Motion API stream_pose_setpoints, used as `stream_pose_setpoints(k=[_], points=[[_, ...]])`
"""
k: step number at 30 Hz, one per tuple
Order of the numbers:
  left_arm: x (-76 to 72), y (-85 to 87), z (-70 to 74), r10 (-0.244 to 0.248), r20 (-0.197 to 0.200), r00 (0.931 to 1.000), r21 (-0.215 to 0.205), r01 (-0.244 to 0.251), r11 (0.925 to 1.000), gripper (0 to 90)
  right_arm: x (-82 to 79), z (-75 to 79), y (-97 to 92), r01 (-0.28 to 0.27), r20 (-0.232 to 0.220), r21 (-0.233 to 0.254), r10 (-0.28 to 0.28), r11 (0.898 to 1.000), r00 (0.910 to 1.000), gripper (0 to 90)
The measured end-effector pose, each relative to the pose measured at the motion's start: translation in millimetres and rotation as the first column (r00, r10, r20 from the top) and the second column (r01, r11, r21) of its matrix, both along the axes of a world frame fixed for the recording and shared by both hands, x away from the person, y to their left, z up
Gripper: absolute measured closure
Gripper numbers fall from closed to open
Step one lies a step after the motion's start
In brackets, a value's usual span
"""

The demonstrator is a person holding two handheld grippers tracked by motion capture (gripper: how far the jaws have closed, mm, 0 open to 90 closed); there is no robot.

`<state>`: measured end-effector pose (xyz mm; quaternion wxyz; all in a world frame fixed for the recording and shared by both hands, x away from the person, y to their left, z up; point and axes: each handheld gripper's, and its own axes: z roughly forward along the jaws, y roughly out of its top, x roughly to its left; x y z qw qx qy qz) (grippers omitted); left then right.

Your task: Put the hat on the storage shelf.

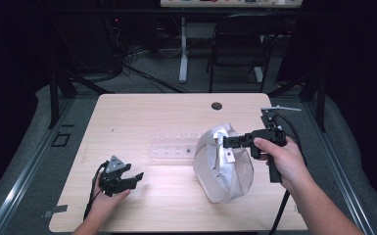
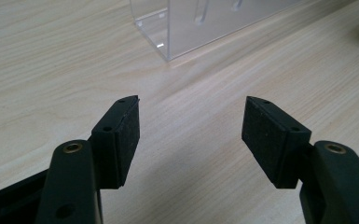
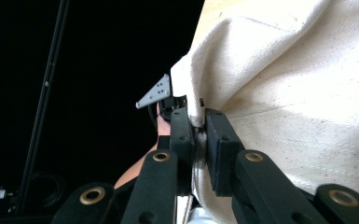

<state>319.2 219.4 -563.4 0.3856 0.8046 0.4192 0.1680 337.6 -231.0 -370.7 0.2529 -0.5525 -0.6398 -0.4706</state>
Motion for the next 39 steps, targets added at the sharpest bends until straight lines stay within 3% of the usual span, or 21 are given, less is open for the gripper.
stream_pose_setpoints(k=[13, 27, 32, 35, 39], points=[[-3.3, -6.4, 1.8, -0.020, 0.009, 0.9998, -0.001, 0.020, 0.9998, 37.9, 8.5, 14.7, 3.6, 0.043, 0.028, 0.072, -0.045, 0.997, 0.9986, 82.6], [-10.4, -23.9, 7.1, -0.074, 0.030, 0.9968, -0.021, 0.074, 0.9970, 38.2, 20.3, 32.2, 11.4, 0.062, 0.052, 0.092, -0.067, 0.994, 0.9964, 82.6], [-17.0, -47.3, 15.9, -0.135, 0.058, 0.9891, -0.036, 0.137, 0.9899, 38.3, 24.2, 35.2, 14.5, 0.070, 0.057, 0.092, -0.075, 0.993, 0.9955, 82.5], [-20.6, -63.5, 22.5, -0.189, 0.075, 0.9791, -0.030, 0.192, 0.9810, 39.3, 28.2, 39.0, 16.3, 0.081, 0.060, 0.098, -0.087, 0.992, 0.9944, 82.5], [-24.7, -78.3, 31.5, -0.229, 0.096, 0.9687, -0.056, 0.235, 0.9705, 40.6, 32.7, 42.5, 18.5, 0.086, 0.065, 0.092, -0.092, 0.992, 0.9937, 82.5]])
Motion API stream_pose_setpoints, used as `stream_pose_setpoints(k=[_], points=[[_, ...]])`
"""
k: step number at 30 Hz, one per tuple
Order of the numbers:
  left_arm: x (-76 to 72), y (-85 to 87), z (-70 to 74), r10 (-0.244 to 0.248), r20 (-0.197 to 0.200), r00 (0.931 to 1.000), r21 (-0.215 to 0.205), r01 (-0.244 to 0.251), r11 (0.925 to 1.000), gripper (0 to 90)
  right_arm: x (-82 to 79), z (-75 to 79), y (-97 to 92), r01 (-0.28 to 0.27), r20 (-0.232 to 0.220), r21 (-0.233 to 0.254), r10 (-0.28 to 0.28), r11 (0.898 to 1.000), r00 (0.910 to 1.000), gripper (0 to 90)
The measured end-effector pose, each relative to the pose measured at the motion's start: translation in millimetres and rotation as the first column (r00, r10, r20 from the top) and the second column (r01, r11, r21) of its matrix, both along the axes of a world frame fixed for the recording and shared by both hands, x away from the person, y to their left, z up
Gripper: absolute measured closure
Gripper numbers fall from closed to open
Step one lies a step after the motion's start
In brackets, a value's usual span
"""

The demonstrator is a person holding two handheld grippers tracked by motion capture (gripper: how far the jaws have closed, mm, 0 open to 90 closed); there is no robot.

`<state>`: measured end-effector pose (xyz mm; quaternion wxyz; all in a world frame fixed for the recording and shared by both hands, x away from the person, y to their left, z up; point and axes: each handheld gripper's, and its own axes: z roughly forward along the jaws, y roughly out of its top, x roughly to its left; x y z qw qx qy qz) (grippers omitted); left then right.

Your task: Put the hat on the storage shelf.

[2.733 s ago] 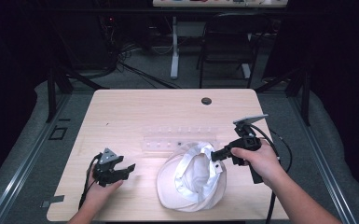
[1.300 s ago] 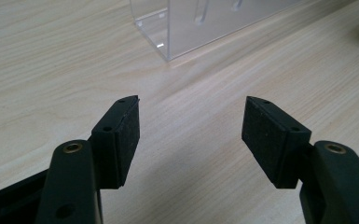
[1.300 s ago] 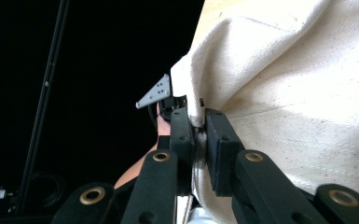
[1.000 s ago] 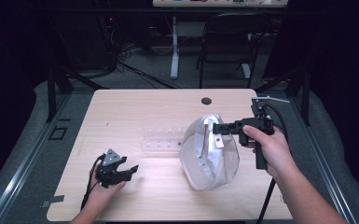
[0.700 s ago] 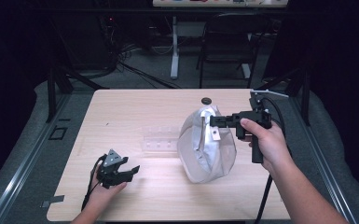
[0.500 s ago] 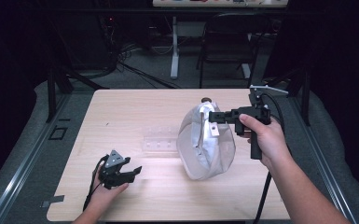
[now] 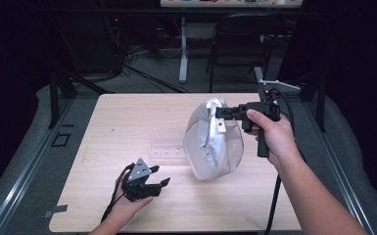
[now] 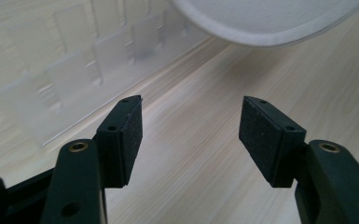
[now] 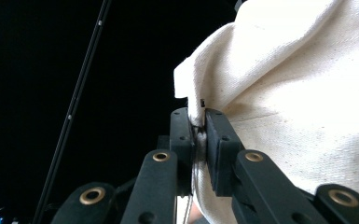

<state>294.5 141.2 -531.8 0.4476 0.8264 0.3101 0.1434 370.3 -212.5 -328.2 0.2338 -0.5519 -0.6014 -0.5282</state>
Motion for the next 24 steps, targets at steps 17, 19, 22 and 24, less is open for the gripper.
stream_pose_setpoints(k=[17, 19, 22, 24], points=[[-5.6, -82.3, 18.8, -0.097, 0.102, 0.9900, 0.024, 0.095, 0.9951, 37.4, 13.8, 9.7, 13.5, 0.028, 0.019, 0.001, -0.028, 1.000, 0.9994, 82.5], [-5.3, -86.2, 19.0, -0.100, 0.107, 0.9892, 0.031, 0.097, 0.9948, 37.6, 14.2, 9.6, 14.3, 0.028, 0.018, 0.000, -0.028, 1.000, 0.9995, 82.5], [-5.0, -98.9, 18.5, -0.077, 0.126, 0.9890, 0.069, 0.069, 0.9952, 40.4, 14.5, 9.1, 15.6, 0.022, 0.018, -0.001, -0.022, 1.000, 0.9996, 82.5], [-4.5, -102.1, 17.4, -0.049, 0.149, 0.9876, 0.111, 0.032, 0.9933, 47.7, 14.1, 9.3, 15.3, 0.028, 0.021, -0.001, -0.028, 1.000, 0.9994, 82.5]])
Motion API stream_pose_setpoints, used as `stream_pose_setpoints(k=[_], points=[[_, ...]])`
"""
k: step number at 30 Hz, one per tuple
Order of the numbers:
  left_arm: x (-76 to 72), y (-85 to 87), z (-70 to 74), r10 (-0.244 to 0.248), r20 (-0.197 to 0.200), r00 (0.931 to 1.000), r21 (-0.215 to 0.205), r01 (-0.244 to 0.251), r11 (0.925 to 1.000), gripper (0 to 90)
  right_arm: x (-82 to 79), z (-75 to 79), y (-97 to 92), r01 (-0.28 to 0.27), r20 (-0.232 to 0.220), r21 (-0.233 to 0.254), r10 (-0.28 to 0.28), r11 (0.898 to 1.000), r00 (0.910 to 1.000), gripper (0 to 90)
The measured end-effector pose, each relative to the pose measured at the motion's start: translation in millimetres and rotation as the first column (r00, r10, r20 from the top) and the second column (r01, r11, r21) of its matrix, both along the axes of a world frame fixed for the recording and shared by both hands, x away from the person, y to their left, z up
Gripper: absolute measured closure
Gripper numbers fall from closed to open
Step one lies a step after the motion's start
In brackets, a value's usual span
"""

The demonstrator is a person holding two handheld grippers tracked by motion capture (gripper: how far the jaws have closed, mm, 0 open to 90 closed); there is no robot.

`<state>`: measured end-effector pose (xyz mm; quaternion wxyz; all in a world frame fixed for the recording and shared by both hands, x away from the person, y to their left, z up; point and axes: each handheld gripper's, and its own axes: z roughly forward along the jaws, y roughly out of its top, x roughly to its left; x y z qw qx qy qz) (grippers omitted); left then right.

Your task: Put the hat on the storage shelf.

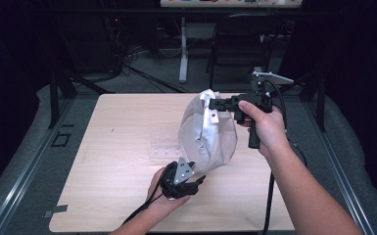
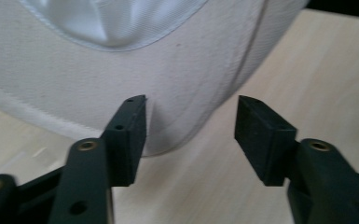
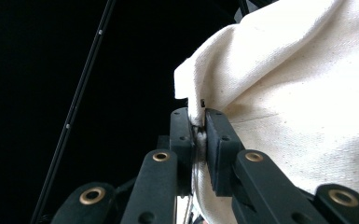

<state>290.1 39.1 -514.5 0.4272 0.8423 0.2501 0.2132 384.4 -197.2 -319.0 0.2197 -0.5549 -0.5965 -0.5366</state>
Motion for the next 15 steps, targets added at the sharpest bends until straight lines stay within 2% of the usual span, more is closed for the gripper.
stream_pose_setpoints(k=[4, 8, 9, 11, 13, 15], points=[[4.8, 3.1, 0.0, 0.034, -0.003, 0.9994, 0.015, -0.034, 0.9993, 64.3, -0.9, -0.8, -2.2, -0.003, 0.001, -0.001, 0.003, 1.000, 1.0000, 82.5], [8.0, 9.1, 1.8, 0.044, 0.010, 0.9990, 0.021, -0.044, 0.9988, 70.1, -1.7, -1.3, -2.9, -0.001, 0.002, 0.002, 0.001, 1.000, 1.0000, 82.5], [9.8, 12.8, 3.4, 0.049, 0.017, 0.9986, 0.018, -0.050, 0.9986, 74.4, -1.9, -1.1, -2.9, 0.003, 0.004, 0.005, -0.003, 1.000, 1.0000, 82.5], [12.8, 17.1, 5.4, 0.061, 0.018, 0.9980, 0.004, -0.061, 0.9981, 77.4, -1.4, -1.3, -3.0, 0.001, 0.006, 0.007, -0.001, 1.000, 1.0000, 82.5], [14.2, 18.5, 5.8, 0.067, 0.015, 0.9977, -0.006, -0.067, 0.9978, 79.6, -1.1, -1.6, -2.6, 0.001, 0.006, 0.007, -0.001, 1.000, 1.0000, 82.5], [20.5, 23.8, 7.0, 0.081, -0.007, 0.9967, -0.029, -0.081, 0.9963, 80.3, 0.0, -3.6, 0.2, 0.001, 0.003, 0.007, -0.001, 1.000, 1.0000, 82.5]])
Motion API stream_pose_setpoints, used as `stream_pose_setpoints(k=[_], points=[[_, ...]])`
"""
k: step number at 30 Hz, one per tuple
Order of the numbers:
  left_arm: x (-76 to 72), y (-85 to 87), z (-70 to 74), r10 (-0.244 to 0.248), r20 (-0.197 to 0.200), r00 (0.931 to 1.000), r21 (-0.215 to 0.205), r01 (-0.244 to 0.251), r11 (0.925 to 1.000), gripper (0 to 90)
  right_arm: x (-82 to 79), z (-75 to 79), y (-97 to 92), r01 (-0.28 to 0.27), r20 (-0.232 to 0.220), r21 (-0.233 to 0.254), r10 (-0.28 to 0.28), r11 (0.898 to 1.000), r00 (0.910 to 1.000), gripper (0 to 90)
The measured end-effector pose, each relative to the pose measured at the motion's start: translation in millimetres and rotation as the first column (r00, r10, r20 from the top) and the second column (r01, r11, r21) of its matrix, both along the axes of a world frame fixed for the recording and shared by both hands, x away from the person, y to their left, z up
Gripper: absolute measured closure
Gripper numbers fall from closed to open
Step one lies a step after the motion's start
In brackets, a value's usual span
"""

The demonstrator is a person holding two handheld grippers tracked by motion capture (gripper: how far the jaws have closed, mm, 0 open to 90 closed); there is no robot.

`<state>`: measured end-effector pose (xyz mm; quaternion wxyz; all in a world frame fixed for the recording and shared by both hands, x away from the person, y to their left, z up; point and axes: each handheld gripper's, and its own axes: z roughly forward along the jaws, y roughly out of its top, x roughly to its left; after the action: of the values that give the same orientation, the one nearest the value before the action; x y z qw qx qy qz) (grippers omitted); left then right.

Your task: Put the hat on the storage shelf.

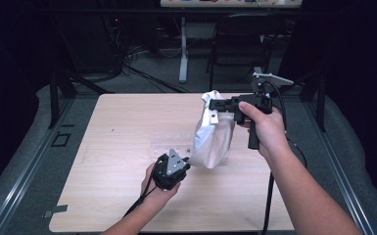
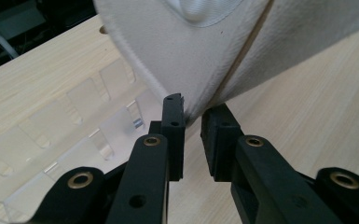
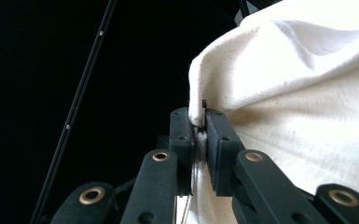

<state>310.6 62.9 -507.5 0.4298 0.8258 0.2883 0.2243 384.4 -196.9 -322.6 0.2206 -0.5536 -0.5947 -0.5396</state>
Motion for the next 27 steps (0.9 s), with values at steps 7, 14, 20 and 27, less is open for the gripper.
stream_pose_setpoints(k=[7, 14, 20, 27], points=[[5.4, 2.4, -2.6, 0.033, 0.015, 0.9994, -0.008, -0.033, 0.9994, 82.6, 3.9, -5.7, 8.9, -0.014, 0.000, -0.013, 0.014, 1.000, 0.9999, 82.5], [10.1, 3.5, -4.6, 0.062, 0.011, 0.9980, -0.045, -0.062, 0.9971, 83.8, 9.5, -12.6, 15.2, -0.013, -0.008, -0.033, 0.012, 0.999, 0.9999, 82.5], [16.5, 4.8, -7.0, 0.085, -0.012, 0.9963, -0.094, -0.086, 0.9918, 84.4, 14.8, -21.0, 20.6, -0.007, -0.018, -0.053, 0.007, 0.999, 0.9998, 82.5], [23.4, 7.8, -13.5, 0.094, -0.043, 0.9946, -0.133, -0.099, 0.9861, 84.5, 17.7, -34.5, 23.7, -0.010, -0.033, -0.072, 0.008, 0.997, 0.9994, 82.5]])
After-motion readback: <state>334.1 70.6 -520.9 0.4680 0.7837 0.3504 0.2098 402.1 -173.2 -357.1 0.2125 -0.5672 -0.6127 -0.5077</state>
